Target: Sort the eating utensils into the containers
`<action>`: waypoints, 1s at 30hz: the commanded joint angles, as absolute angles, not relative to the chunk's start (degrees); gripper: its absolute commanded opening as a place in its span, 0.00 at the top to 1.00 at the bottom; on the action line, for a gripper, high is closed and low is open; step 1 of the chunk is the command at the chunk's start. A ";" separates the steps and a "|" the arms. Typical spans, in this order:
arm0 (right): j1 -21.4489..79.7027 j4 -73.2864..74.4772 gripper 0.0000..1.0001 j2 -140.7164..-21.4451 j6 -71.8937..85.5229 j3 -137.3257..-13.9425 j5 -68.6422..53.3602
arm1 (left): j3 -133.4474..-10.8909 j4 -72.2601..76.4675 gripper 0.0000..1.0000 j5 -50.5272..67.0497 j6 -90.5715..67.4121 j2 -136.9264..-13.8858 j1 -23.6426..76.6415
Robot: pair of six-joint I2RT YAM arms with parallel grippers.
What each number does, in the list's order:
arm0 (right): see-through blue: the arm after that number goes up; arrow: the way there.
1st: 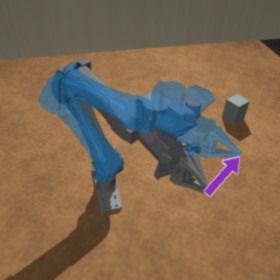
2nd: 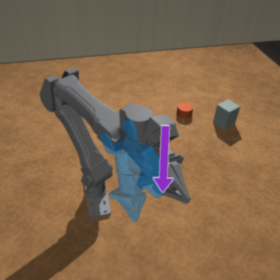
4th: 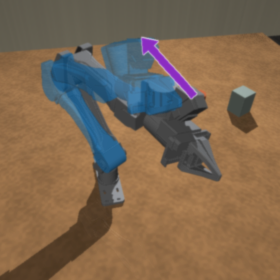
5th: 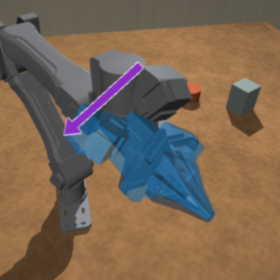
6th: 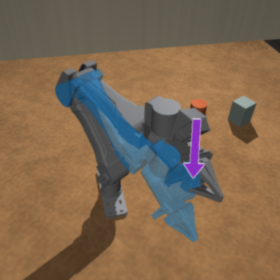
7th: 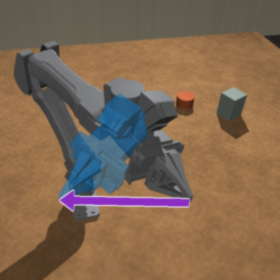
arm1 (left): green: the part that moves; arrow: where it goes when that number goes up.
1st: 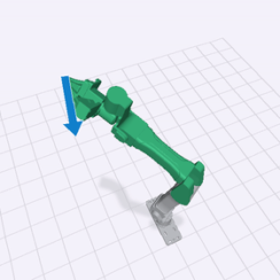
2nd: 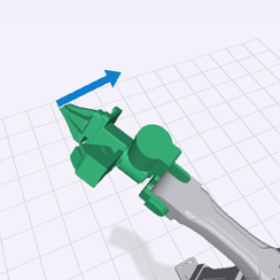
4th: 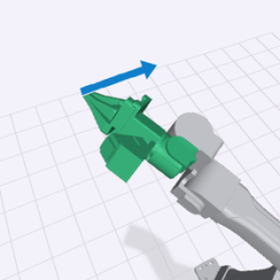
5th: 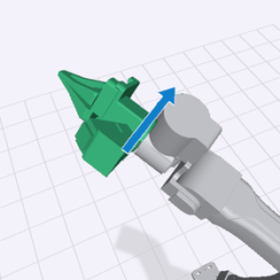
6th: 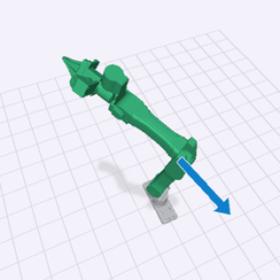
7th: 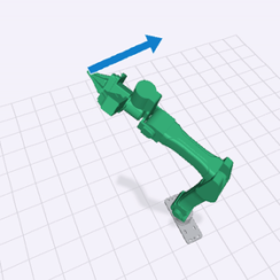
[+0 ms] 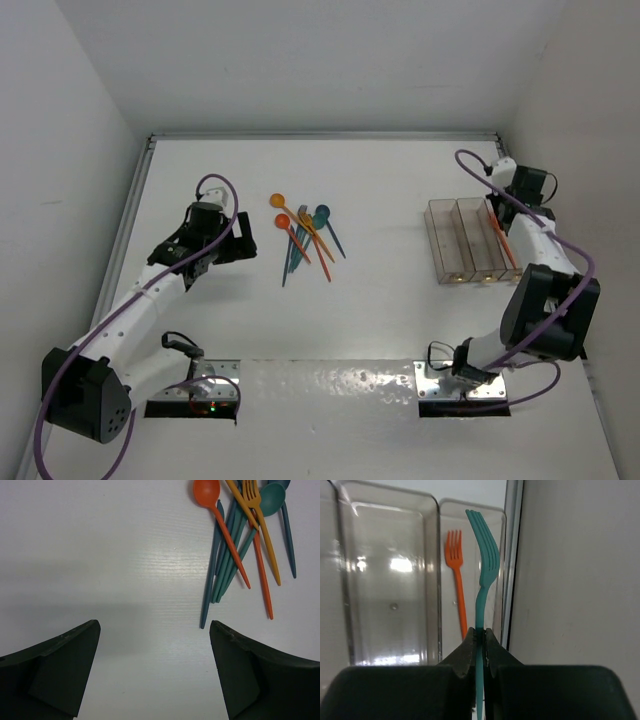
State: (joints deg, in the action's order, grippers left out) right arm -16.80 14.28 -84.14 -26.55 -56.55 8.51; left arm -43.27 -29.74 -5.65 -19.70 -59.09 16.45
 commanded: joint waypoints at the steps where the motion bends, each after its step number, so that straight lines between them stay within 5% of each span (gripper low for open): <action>1: -19.86 8.97 1.00 -84.99 -27.95 -54.41 9.94 | -44.12 -27.86 0.10 -4.57 -18.72 -58.18 16.44; 21: -21.71 3.78 0.97 -94.92 -26.02 -52.82 4.31 | -43.77 -26.81 0.10 -4.13 -18.46 -60.82 16.44; 24: -21.80 2.64 0.88 -95.62 -25.14 -52.65 3.78 | -43.77 -26.81 0.10 -4.39 -18.46 -60.82 16.44; 26: -21.80 3.07 0.71 -95.71 -24.44 -52.91 3.52 | -43.77 -26.89 0.10 -4.57 -18.46 -60.73 16.44; 30: -21.80 2.64 0.68 -93.00 -22.42 -53.44 2.81 | -43.77 -26.81 0.10 -4.22 -18.54 -60.29 16.44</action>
State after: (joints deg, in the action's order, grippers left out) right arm -21.93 5.78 -96.03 -24.91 -52.66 4.62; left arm -43.27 -28.91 -4.47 -19.33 -60.88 16.45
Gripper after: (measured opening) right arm 0.315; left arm 0.895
